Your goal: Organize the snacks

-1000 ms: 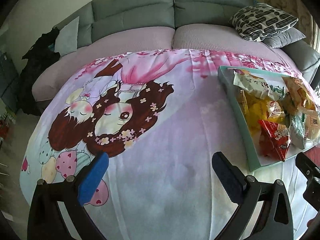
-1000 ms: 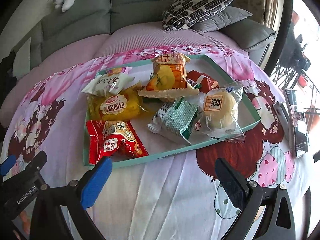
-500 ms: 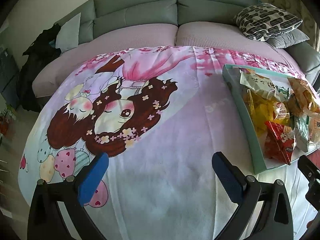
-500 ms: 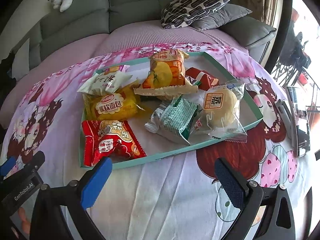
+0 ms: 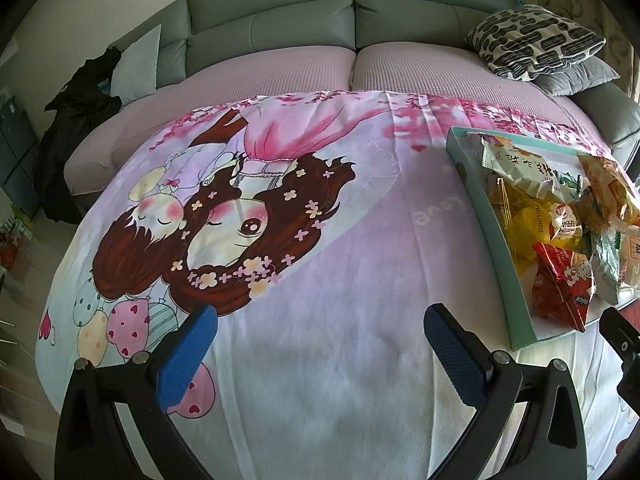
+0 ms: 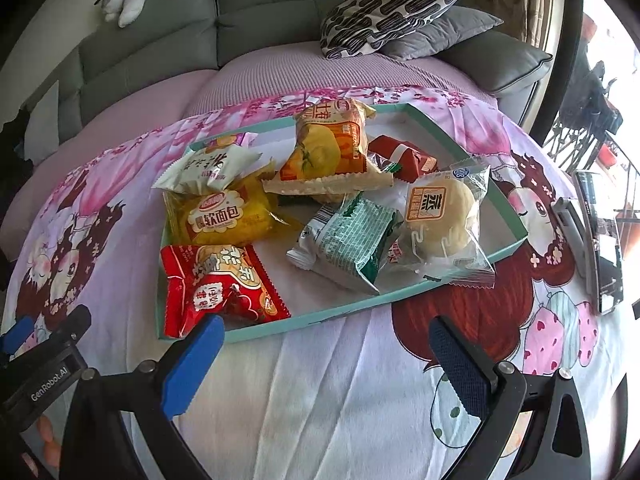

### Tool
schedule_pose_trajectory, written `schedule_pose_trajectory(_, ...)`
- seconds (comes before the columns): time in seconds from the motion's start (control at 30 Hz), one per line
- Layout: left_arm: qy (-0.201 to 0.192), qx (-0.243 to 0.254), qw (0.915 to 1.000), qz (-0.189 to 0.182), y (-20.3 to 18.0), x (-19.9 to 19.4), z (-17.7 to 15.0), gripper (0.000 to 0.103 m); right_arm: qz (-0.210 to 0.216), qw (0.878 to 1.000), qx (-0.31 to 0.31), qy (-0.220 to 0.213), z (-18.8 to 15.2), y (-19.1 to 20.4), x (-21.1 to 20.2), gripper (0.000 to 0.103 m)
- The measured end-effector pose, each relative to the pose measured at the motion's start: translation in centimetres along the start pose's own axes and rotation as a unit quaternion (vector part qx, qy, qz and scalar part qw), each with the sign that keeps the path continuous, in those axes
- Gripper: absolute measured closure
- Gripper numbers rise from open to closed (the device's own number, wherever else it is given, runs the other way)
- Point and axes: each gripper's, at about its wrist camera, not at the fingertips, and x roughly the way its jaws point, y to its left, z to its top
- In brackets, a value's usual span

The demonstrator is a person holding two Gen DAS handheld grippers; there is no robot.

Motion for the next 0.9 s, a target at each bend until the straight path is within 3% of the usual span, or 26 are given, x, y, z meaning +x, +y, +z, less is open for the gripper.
schedule_pose_trajectory(0.9, 0.014, -0.002, 0.9999, 0.001, 0.3, 1.1, -0.1, 0.0, -0.005, 1.0, 0.0, 0.001, 0.0, -0.1, 0.4, 0.0)
